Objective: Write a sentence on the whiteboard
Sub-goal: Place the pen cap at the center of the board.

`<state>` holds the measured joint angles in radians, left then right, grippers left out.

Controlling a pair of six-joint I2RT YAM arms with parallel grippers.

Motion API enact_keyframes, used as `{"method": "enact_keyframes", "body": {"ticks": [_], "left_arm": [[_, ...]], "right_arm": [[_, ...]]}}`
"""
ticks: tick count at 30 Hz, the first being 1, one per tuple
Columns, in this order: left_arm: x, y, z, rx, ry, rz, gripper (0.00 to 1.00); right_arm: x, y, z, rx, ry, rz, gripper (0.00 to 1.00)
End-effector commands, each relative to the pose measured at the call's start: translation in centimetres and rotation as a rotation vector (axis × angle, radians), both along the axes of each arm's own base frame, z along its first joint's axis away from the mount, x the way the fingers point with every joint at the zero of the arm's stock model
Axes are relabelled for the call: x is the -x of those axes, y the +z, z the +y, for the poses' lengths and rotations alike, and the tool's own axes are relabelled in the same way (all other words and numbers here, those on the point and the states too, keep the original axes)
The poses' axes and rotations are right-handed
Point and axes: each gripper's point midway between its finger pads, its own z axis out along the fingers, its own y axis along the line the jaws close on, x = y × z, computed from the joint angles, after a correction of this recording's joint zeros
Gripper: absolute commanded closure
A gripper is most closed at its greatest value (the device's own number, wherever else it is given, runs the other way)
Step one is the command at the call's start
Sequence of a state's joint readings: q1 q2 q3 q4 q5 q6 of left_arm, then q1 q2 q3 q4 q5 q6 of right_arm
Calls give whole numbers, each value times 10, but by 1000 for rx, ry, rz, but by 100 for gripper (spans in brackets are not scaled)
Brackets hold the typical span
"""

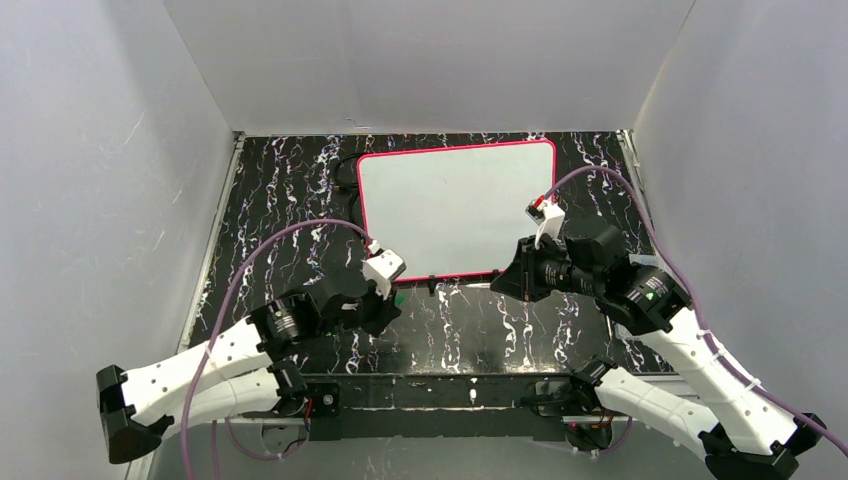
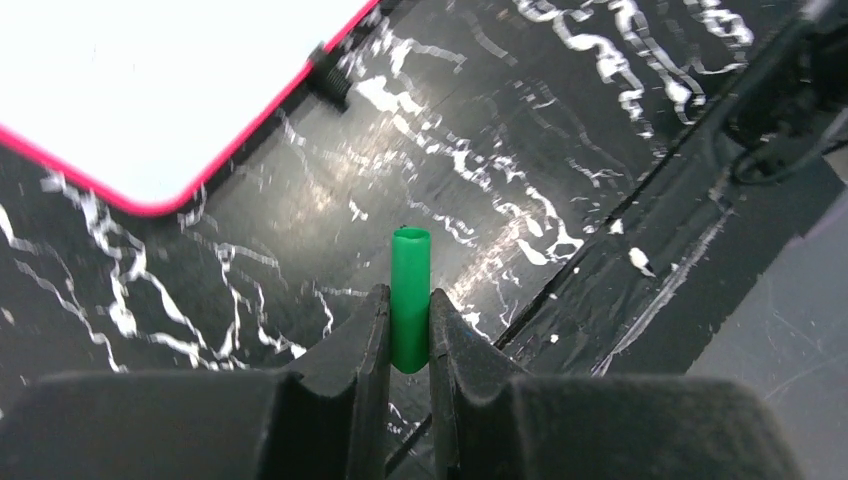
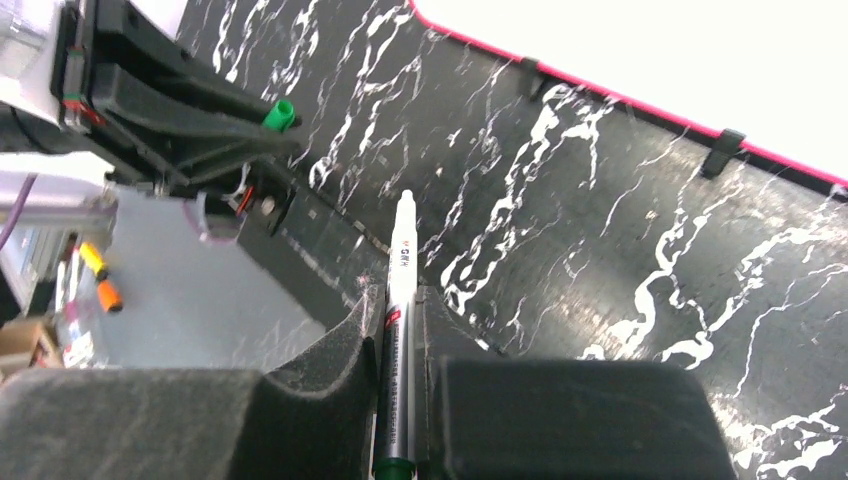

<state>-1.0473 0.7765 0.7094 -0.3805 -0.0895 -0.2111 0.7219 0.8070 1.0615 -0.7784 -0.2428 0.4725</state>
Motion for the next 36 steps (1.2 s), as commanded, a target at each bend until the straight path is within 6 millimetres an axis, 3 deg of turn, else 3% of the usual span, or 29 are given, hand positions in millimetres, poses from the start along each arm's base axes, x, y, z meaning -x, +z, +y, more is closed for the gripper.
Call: {"method": "enact_keyframes", "body": {"ticks": [1, 8, 18, 25, 33, 36], "left_arm": [[-3, -46, 26, -90, 262, 168, 100], [-4, -87, 28, -215, 304, 232, 100], [-6, -123, 19, -301, 290, 280, 91], [-6, -133, 14, -334, 283, 310, 87], [-5, -136, 16, -339, 299, 321, 66], [-6, -135, 17, -338, 303, 324, 65]], "right_arm": [[-39, 8, 5, -74, -152, -125, 99], [-62, -10, -1, -71, -264, -180, 99], [-70, -24, 4, -87, -280, -184, 99], [-70, -34, 4, -55, -266, -173, 99], [-72, -39, 6, -39, -256, -175, 99], [-72, -39, 6, -38, -253, -180, 99]]}}
